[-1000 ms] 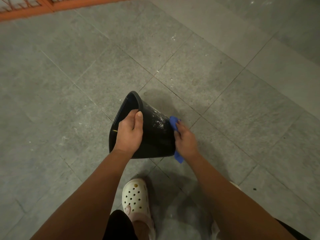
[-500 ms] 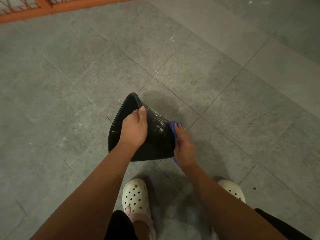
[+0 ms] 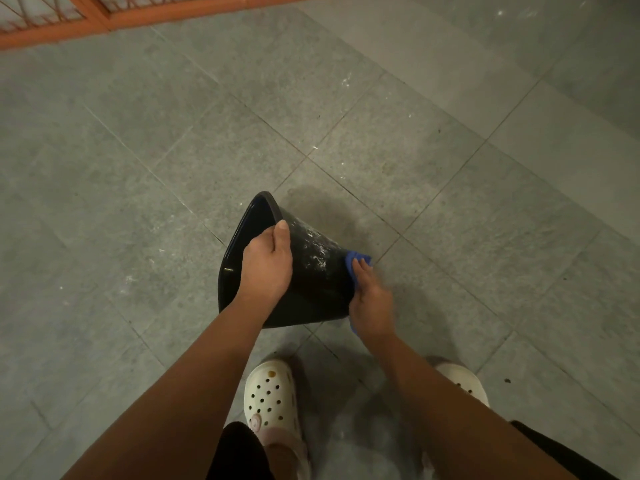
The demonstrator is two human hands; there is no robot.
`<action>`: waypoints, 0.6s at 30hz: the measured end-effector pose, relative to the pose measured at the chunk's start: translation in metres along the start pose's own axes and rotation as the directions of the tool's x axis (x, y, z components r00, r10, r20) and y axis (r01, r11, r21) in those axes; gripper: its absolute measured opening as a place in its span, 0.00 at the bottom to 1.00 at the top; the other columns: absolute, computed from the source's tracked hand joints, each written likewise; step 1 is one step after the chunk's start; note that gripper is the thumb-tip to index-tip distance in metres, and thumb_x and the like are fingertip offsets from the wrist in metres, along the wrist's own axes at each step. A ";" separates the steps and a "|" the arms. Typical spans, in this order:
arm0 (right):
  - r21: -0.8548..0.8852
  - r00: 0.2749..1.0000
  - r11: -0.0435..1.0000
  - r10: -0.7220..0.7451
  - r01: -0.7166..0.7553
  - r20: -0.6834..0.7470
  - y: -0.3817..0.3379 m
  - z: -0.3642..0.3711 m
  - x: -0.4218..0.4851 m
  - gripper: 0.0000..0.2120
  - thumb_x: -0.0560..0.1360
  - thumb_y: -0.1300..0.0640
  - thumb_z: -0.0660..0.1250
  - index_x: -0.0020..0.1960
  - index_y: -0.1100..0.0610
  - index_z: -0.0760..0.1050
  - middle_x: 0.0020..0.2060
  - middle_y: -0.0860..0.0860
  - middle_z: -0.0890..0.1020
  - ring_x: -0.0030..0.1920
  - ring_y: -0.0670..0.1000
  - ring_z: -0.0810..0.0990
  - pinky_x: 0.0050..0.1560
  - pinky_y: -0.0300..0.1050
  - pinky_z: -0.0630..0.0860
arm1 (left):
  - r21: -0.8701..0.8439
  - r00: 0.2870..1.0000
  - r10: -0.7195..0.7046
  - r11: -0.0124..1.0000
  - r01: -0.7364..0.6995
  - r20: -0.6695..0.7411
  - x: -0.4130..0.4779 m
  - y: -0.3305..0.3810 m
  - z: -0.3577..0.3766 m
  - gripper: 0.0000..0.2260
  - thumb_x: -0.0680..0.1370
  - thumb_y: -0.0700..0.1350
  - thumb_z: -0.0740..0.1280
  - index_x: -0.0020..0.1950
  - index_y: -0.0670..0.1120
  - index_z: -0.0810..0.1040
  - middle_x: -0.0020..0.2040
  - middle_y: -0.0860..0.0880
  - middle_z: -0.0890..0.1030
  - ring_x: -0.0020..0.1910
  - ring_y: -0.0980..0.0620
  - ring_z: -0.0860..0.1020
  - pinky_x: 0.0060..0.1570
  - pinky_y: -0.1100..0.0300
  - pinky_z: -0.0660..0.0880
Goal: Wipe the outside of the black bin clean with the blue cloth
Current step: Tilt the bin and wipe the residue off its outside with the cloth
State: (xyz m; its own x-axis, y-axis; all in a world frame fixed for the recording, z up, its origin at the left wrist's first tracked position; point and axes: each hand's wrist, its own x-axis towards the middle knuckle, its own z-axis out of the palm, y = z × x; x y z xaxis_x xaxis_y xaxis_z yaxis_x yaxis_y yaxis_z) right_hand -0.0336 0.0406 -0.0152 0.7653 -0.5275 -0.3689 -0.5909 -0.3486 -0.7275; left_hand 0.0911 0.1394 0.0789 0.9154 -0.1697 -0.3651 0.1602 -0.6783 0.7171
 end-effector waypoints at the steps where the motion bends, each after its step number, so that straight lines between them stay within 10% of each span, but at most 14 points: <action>1: 0.025 1.000 1.000 -0.011 0.011 -0.015 -0.003 0.001 -0.006 0.26 0.74 0.72 0.58 0.71 0.58 0.63 0.71 0.56 0.66 0.72 0.54 0.61 0.74 0.44 0.55 | -0.005 1.000 0.001 1.000 -0.001 -0.005 0.000 -0.001 -0.001 0.20 0.83 0.52 0.53 0.42 0.41 0.76 0.34 0.45 0.77 0.35 0.53 0.76 0.38 0.60 0.71; 6: 0.101 0.976 0.971 -0.218 0.216 0.008 -0.023 0.008 -0.002 0.27 0.73 0.73 0.59 0.70 0.57 0.65 0.70 0.56 0.67 0.73 0.54 0.60 0.74 0.46 0.55 | -0.037 0.999 -0.031 0.999 0.030 -0.021 0.002 -0.007 -0.005 0.18 0.83 0.52 0.53 0.48 0.43 0.77 0.42 0.46 0.80 0.43 0.56 0.78 0.46 0.59 0.73; 13: 0.081 0.998 0.997 -0.016 0.021 -0.060 -0.014 0.010 -0.007 0.25 0.75 0.71 0.58 0.71 0.58 0.64 0.70 0.56 0.67 0.70 0.55 0.63 0.71 0.41 0.55 | 0.126 0.998 0.063 0.990 -0.060 -0.014 -0.003 -0.003 0.004 0.17 0.82 0.53 0.52 0.44 0.46 0.75 0.35 0.50 0.77 0.36 0.56 0.77 0.35 0.62 0.69; 18: 0.069 0.974 0.974 -0.208 0.214 -0.087 -0.019 0.012 -0.007 0.26 0.73 0.71 0.62 0.69 0.56 0.66 0.69 0.56 0.69 0.68 0.50 0.62 0.70 0.43 0.58 | -0.066 0.991 -0.076 0.994 0.084 0.115 0.003 -0.003 -0.005 0.15 0.82 0.54 0.53 0.55 0.47 0.75 0.48 0.48 0.79 0.48 0.55 0.77 0.50 0.56 0.72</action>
State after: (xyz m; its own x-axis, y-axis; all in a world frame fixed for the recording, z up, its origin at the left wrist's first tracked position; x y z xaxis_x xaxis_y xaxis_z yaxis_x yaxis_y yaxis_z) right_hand -0.0246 0.0606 -0.0060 0.8464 -0.5086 -0.1578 -0.3941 -0.3990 -0.8279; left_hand 0.0950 0.1446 0.0788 0.8522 -0.1987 -0.4839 0.2603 -0.6413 0.7217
